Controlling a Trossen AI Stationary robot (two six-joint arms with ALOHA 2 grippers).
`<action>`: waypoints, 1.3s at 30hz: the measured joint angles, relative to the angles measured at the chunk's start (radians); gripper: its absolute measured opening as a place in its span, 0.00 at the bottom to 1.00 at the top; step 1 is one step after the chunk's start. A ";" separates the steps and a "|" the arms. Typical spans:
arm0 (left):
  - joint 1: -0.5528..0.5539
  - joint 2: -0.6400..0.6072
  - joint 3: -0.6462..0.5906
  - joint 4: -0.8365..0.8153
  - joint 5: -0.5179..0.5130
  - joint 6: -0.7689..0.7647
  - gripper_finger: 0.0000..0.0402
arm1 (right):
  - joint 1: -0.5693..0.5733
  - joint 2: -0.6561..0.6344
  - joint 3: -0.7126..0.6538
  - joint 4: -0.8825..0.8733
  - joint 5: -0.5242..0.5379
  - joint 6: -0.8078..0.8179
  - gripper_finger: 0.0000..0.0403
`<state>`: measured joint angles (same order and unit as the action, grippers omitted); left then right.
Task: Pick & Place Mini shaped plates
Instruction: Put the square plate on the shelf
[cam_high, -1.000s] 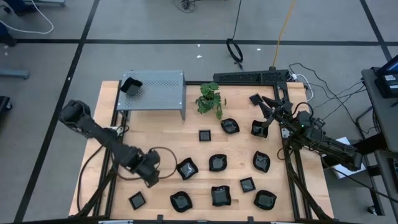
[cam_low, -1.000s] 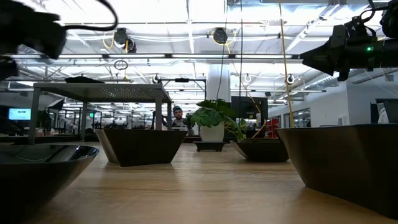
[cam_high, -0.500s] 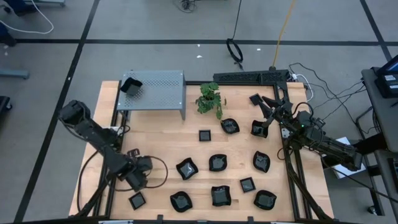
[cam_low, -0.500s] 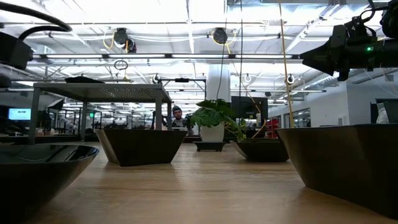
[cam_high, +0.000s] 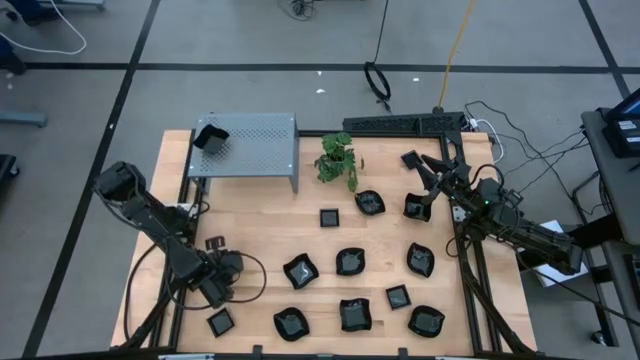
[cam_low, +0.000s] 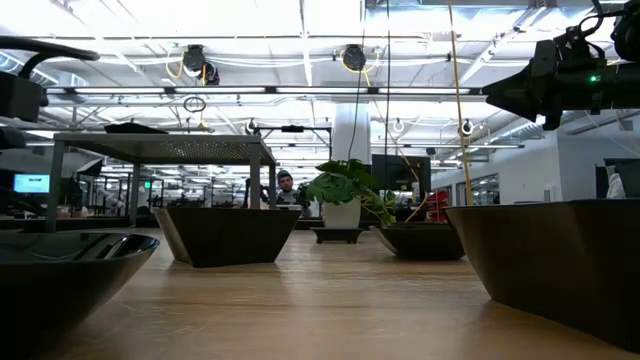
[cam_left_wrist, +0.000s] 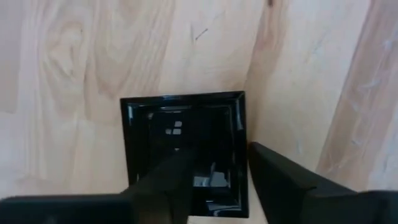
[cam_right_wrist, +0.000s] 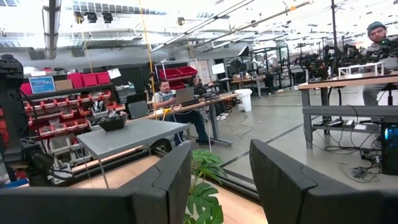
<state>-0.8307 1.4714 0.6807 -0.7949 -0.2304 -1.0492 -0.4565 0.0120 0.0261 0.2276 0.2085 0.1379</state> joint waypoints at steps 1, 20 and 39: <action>0.000 0.000 0.000 0.001 0.004 0.000 0.33 | 0.000 0.000 0.000 0.000 0.000 0.000 0.38; 0.052 0.002 0.202 0.050 -0.116 0.292 0.03 | 0.000 0.000 0.000 0.000 0.000 0.000 0.38; 0.675 0.001 0.556 -0.235 -0.538 0.840 0.02 | 0.000 0.000 0.000 0.000 0.000 0.000 0.38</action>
<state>-0.1558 1.4727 1.2367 -1.0294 -0.7688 -0.2093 -0.4568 0.0124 0.0258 0.2276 0.2081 0.1375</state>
